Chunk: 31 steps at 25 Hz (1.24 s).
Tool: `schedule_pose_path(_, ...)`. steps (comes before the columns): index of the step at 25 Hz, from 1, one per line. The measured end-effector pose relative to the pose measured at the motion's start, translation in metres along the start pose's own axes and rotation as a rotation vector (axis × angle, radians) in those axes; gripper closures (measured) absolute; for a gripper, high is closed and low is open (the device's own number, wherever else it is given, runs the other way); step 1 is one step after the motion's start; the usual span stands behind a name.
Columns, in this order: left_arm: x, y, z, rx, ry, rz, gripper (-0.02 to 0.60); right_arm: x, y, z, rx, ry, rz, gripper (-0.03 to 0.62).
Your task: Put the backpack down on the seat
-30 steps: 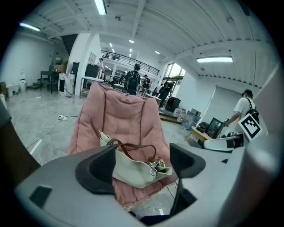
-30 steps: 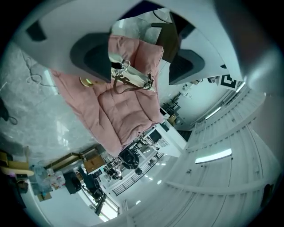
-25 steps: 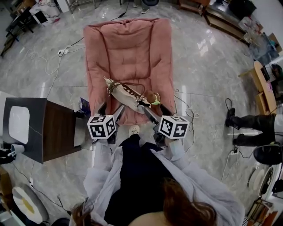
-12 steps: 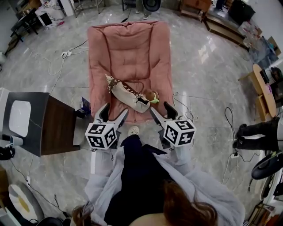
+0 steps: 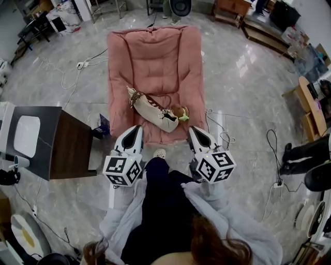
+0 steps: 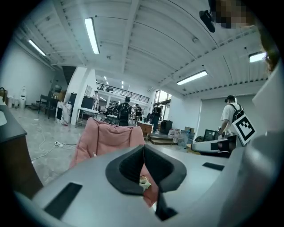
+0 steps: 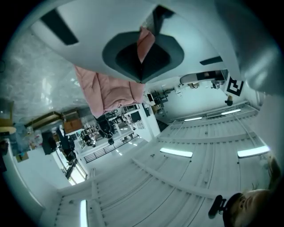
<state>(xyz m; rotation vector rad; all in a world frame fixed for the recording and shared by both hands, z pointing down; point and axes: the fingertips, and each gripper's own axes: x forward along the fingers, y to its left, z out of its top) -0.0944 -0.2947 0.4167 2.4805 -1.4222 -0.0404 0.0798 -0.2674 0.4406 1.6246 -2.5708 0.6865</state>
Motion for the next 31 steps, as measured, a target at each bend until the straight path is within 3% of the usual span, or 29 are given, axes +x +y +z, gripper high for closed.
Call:
schedule_pose_path(5, -0.002, -0.009, -0.009, -0.039, 0.012, -0.048, 0.565, -0.002, -0.004, 0.001, -0.051, -0.026, -0.019, 0.586)
schedule_pose_path(9, -0.001, -0.011, -0.017, -0.012, 0.046, -0.05, 0.566, 0.003, -0.007, -0.005, -0.114, 0.018, -0.057, 0.588)
schedule_pose_path(19, 0.007, -0.007, -0.033, -0.016, 0.105, -0.032, 0.566, 0.005, -0.016, -0.016, -0.071, 0.044, -0.06, 0.588)
schedule_pose_path(31, 0.013, -0.008, -0.032, -0.032, 0.107, -0.032, 0.566, 0.007, -0.021, -0.016, -0.052, 0.051, -0.058, 0.588)
